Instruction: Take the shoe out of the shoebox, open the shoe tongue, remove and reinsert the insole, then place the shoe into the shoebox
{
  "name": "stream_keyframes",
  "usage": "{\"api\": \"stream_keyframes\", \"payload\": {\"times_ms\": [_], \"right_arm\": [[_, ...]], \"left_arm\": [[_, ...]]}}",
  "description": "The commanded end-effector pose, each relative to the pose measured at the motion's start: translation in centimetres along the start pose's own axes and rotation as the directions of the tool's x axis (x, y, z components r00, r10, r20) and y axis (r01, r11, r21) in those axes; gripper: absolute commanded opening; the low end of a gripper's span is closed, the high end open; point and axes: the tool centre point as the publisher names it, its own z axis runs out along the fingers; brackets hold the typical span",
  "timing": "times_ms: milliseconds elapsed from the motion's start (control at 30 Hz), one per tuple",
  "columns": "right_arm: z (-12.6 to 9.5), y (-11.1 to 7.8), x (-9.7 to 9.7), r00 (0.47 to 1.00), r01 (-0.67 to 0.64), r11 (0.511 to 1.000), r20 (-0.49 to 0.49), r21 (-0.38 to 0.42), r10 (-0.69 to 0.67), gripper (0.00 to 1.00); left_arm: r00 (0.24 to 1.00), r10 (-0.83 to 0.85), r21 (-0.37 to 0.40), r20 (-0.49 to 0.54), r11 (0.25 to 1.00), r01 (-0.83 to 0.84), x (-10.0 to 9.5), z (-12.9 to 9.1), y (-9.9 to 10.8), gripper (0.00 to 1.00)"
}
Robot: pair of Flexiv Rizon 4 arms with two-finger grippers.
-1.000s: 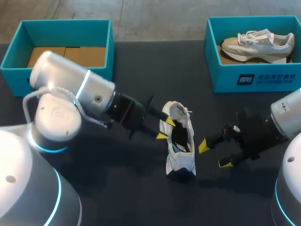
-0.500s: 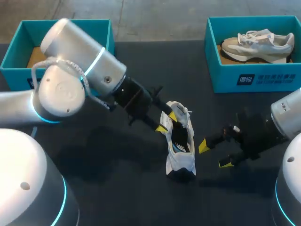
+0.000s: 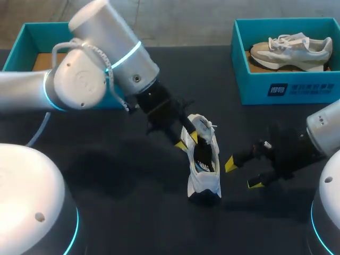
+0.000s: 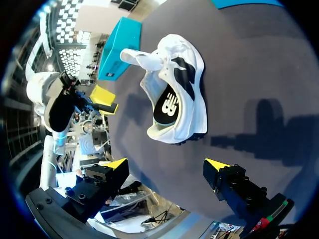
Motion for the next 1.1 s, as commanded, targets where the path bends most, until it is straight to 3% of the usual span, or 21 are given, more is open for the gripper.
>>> {"api": "stream_keyframes", "payload": {"times_ms": [33,100,633,1100], "right_arm": [[-1.4,-0.3,-0.5,1.000,0.001,1.000,-0.007,-0.001,-0.001,1.00],[-2.1,-0.2,-0.8,1.000,0.001,1.000,-0.012,0.000,-0.001,1.00],[-7.9,0.5,-3.3,1.000,-0.021,1.000,0.007,-0.012,0.021,1.00],[-8.3,0.6,-3.4,1.000,-0.017,1.000,0.009,-0.007,0.017,1.00]], "left_arm": [[0.994,0.005,-0.012,-0.111,1.000,-0.007,-0.6,0.4,-0.1,0.05],[0.992,0.011,-0.019,-0.129,1.000,-0.013,-0.6,0.5,-0.1,0.00],[0.954,0.048,-0.039,-0.297,0.997,-0.062,-1.1,2.0,-0.1,0.00],[0.946,0.045,-0.046,-0.320,0.997,-0.063,-1.2,2.1,-0.1,0.00]]}}
